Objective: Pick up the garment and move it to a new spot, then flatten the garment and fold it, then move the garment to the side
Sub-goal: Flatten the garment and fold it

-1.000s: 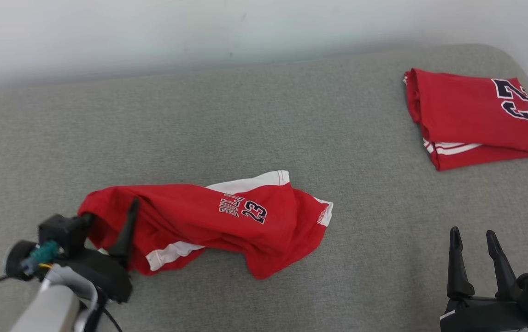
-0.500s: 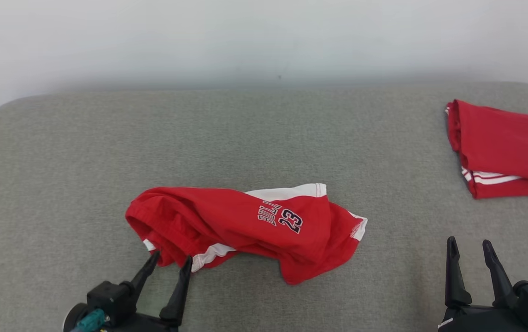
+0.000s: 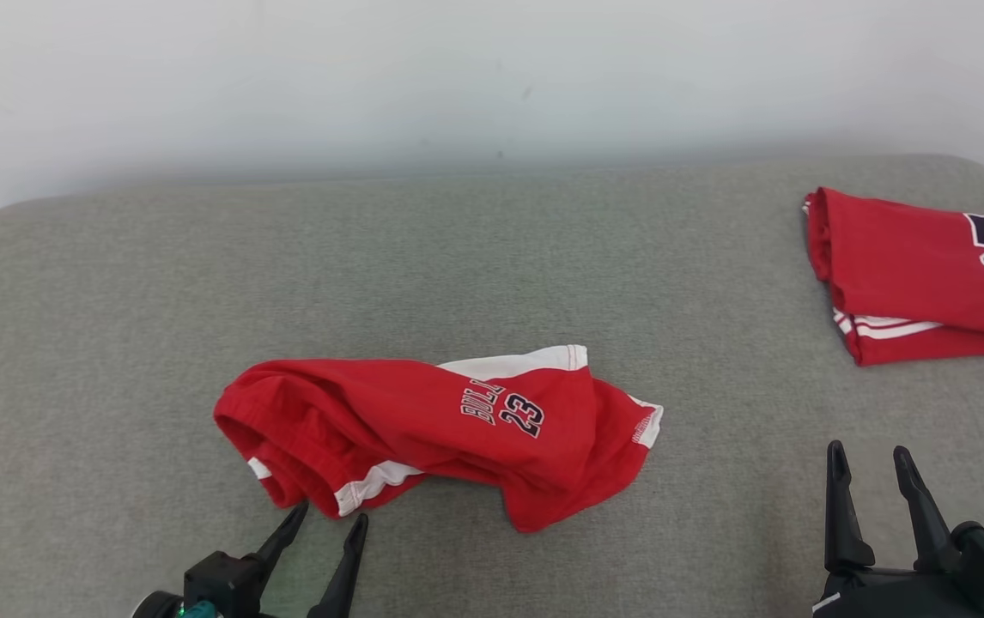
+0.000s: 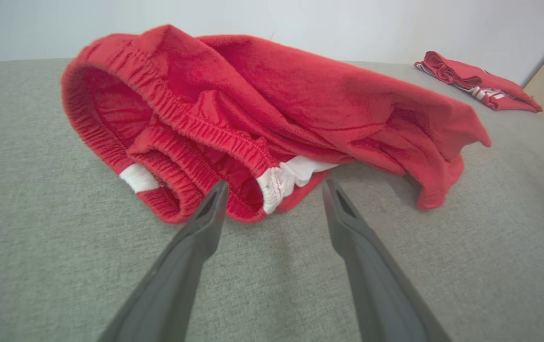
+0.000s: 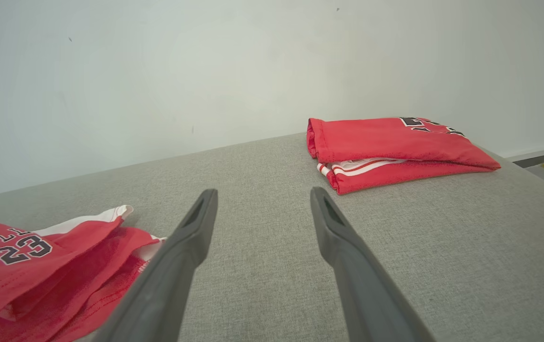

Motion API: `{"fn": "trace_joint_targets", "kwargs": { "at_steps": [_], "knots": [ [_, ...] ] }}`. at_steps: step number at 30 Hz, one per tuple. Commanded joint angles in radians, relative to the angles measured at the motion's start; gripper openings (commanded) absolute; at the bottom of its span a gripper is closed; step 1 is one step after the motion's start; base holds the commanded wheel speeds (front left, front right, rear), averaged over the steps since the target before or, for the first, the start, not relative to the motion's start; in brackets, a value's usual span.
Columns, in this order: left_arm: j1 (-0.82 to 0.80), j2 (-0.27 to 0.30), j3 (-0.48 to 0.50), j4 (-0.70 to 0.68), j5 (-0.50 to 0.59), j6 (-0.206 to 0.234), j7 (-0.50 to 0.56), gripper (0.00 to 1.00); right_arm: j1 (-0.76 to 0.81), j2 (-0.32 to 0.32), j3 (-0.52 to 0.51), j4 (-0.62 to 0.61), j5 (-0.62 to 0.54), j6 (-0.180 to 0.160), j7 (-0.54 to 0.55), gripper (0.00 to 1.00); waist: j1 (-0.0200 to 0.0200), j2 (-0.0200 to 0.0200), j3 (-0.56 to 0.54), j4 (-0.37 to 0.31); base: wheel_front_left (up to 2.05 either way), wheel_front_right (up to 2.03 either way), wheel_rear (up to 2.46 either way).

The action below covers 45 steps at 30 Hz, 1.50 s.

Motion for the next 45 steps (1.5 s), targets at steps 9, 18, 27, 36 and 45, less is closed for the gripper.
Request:
{"fn": "trace_joint_targets", "kwargs": {
  "at_steps": [9, 18, 27, 36, 45],
  "knots": [
    [-0.056, -0.002, -0.004, 0.096, 0.008, 0.002, -0.003, 1.0, -0.005, 0.0, -0.006, -0.012, -0.008, 0.001, 0.001, 1.0, 0.0001, 0.0, 0.035, -0.06, 0.0, 0.0, 0.0],
    [-0.104, -0.009, -0.047, 0.135, -0.02, 0.001, -0.003, 0.0, 0.003, 0.0, -0.018, -0.019, -0.012, 0.001, 0.003, 1.0, 0.0001, 0.0, 0.04, -0.054, 0.0, 0.0, 0.0],
    [0.012, 0.066, -0.072, -0.014, -0.054, 0.001, -0.001, 0.0, 0.021, 0.0, -0.027, 0.001, 0.005, 0.001, -0.006, 1.0, 0.0001, 0.0, 0.0, 0.022, 0.0, 0.0, 0.0],
    [0.125, 0.11, -0.058, -0.102, -0.113, 0.013, 0.042, 0.0, 0.024, 0.0, -0.03, 0.004, -0.001, 0.001, -0.006, 1.0, 0.0001, 0.0, -0.005, 0.066, 0.0, 0.0, 0.0],
    [0.137, 0.086, -0.002, -0.112, -0.079, 0.062, 0.0, 1.0, 0.033, 0.0, -0.026, -0.007, -0.009, 0.001, 0.009, 1.0, 0.0001, 0.0, -0.028, 0.061, 0.0, 0.0, 0.0]
  ]
}}
